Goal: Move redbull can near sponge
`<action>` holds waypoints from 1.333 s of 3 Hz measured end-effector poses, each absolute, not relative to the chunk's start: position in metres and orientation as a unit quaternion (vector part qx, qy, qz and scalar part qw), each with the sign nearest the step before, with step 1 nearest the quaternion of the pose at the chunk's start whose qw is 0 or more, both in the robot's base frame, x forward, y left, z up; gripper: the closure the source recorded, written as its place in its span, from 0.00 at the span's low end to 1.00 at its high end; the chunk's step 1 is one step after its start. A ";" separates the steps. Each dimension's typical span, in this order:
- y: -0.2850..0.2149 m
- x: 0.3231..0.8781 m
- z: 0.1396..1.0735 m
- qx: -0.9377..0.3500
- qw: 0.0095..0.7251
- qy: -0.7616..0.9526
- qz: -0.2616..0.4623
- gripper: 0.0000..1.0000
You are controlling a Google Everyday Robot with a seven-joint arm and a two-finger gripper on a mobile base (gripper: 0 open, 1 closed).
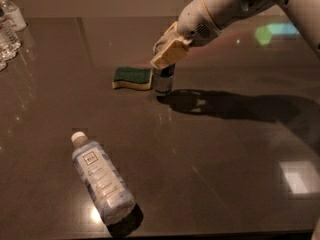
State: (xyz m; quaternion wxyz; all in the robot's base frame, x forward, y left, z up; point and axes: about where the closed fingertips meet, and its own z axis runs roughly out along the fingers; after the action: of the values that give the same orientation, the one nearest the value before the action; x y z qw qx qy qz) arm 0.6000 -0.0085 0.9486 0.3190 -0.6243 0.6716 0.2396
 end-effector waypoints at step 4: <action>0.001 0.631 0.933 -0.630 0.324 0.671 0.219 0.12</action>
Offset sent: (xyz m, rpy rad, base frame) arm 0.0307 0.0041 -0.0148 -0.0360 -0.0433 -0.0263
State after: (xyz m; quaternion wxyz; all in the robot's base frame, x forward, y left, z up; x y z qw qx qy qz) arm 0.6315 0.0015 0.9331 0.3239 -0.6300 0.6709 0.2192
